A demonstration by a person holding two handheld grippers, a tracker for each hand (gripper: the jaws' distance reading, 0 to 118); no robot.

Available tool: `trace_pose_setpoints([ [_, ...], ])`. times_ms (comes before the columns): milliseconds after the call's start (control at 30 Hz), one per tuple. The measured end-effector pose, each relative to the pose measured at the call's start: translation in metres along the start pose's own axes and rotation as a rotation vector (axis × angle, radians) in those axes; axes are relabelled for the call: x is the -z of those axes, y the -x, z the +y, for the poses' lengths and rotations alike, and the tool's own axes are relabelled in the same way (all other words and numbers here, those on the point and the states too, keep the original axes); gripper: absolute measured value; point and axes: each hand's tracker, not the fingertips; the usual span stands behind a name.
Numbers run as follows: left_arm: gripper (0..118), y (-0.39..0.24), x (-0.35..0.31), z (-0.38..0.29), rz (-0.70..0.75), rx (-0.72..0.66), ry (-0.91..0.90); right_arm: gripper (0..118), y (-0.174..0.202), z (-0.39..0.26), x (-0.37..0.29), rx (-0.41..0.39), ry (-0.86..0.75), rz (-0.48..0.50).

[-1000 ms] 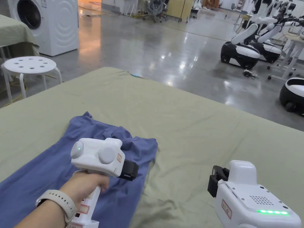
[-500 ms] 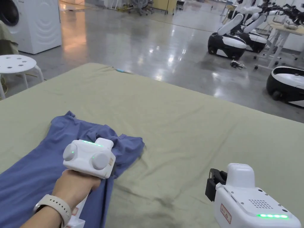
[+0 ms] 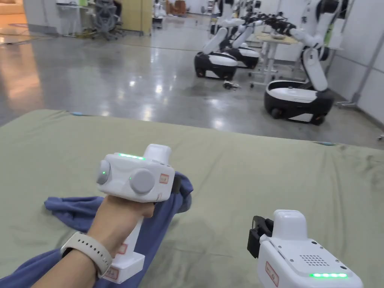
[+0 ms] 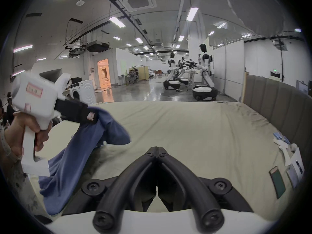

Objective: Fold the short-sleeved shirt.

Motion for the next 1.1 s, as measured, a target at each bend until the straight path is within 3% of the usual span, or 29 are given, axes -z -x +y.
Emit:
trace_pose_setpoints([
  [133, 9, -0.09, 0.03, 0.021, -0.104, 0.079, -0.028, 0, -0.051, -0.003, -0.02, 0.021, -0.011, -0.073],
  [333, 9, -0.209, 0.1, 0.005, -0.264, 0.125, 0.08, 0, -0.127, -0.02, -0.039, 0.048, -0.01, -0.195],
  [533, 9, -0.251, 0.193, -0.063, -0.117, 0.203, 0.341, 0, -0.178, -0.046, -0.038, 0.094, 0.031, -0.253],
  [667, 9, -0.255, 0.201, -0.08, -0.102, 0.205, 0.311, 0, -0.188, -0.053, -0.033, 0.104, 0.051, -0.256],
  [700, 14, -0.255, 0.195, -0.077, -0.101, 0.203, 0.297, 0, -0.188, -0.053, -0.035, 0.1, 0.05, -0.251],
  [733, 29, -0.255, 0.19, -0.073, -0.096, 0.225, 0.269, 0, -0.186, -0.053, -0.036, 0.093, 0.049, -0.247],
  [767, 49, -0.257, 0.176, -0.072, -0.056, 0.255, 0.201, 0, -0.181, -0.05, -0.039, 0.083, 0.046, -0.247],
  [800, 77, -0.257, 0.16, -0.071, -0.012, 0.281, 0.135, 0, -0.177, -0.048, -0.042, 0.072, 0.04, -0.244],
  [833, 92, -0.256, 0.143, -0.071, -0.012, 0.291, 0.103, 0, -0.173, -0.047, -0.046, 0.069, 0.035, -0.241],
  [867, 98, -0.253, 0.122, -0.071, -0.041, 0.279, 0.071, 0, -0.169, -0.045, -0.05, 0.071, 0.03, -0.234],
  [967, 98, -0.234, 0.048, -0.086, -0.109, 0.22, -0.036, 0, -0.15, -0.042, -0.063, 0.07, 0.013, -0.211],
  [1100, 97, -0.194, -0.035, -0.133, -0.105, 0.198, -0.049, 0, -0.116, -0.041, -0.08, 0.054, 0.004, -0.164],
])
